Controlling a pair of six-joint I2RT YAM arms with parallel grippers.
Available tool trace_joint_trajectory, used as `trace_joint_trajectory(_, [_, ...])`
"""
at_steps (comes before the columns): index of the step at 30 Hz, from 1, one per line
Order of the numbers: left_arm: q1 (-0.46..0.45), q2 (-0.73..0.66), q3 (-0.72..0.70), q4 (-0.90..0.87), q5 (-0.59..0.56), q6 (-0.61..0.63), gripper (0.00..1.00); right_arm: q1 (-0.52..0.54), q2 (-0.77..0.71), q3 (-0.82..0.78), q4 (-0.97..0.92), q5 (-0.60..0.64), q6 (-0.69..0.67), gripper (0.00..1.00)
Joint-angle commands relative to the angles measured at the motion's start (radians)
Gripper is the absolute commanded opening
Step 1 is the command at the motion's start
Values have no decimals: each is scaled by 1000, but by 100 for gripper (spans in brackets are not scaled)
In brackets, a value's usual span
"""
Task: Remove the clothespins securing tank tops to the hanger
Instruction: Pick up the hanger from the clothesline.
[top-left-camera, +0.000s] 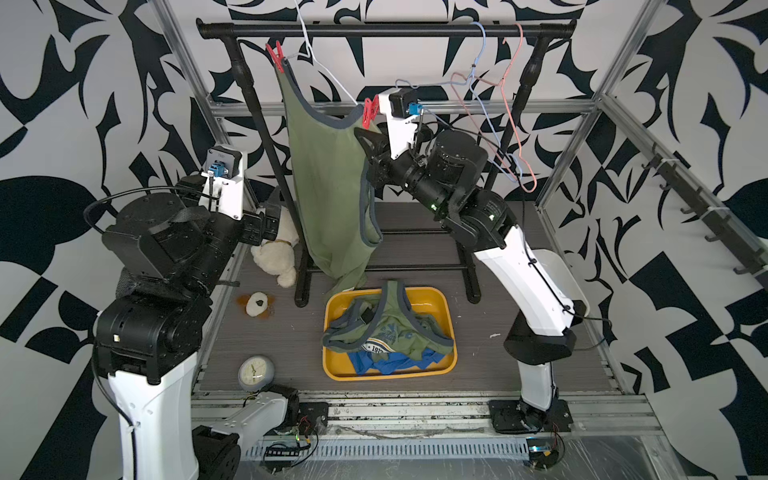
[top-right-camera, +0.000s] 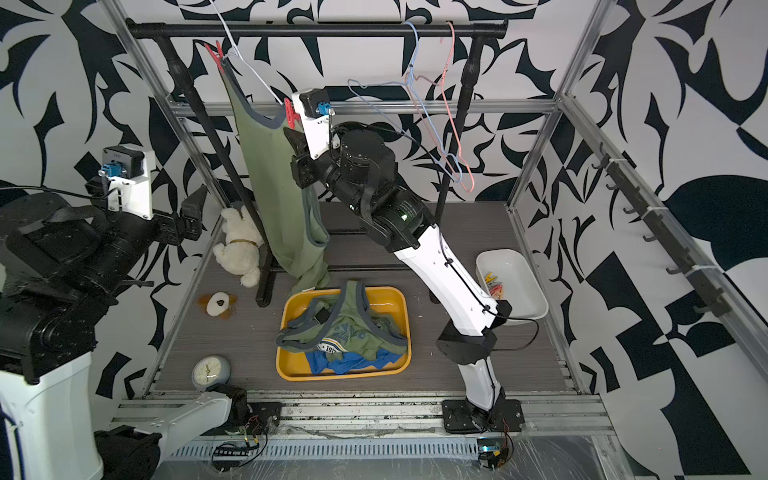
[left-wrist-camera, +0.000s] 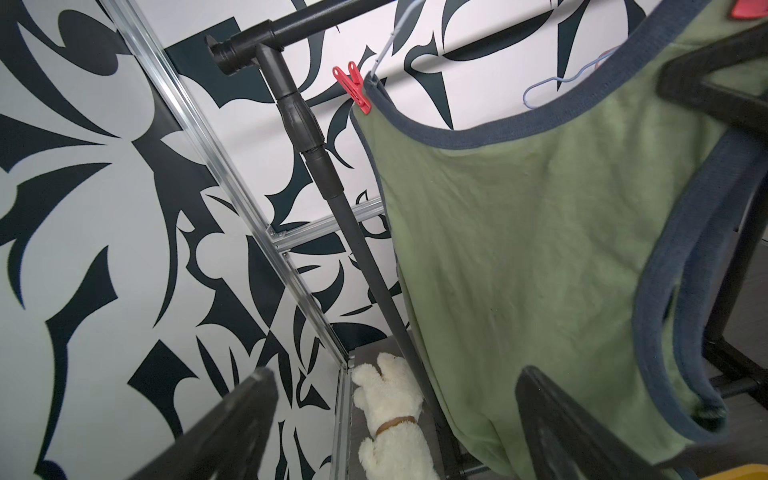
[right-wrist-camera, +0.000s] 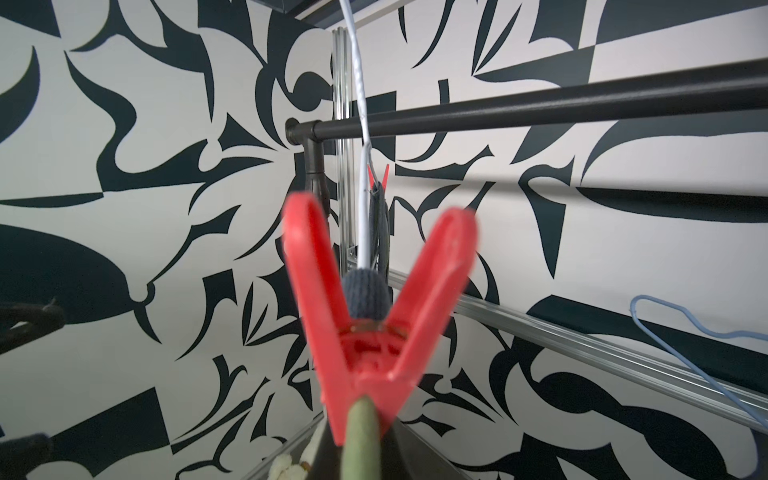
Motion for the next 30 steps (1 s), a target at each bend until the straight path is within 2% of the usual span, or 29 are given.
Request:
trace_joint_trajectory(1, [5,-7,21,10,13,-4,94,-4,-129,-26,73,-23,-21,0])
trace_joint_trajectory(5, [9,-13,23,12,14,-4,94,-3,-181,-32,13,-41,-22,0])
trace_joint_trajectory(15, [30,-44,51,-19,6,51,94,-3,-402,-210,-25,-74,-24,0])
trace_joint_trajectory(23, [49,-68,39,-52,50,71,95,-4,-511,-167,-141,-126,-9,0])
trace_joint_trajectory(30, [66,-90,-3,-49,86,64,95,-3,-591,-176,-151,-176,5,0])
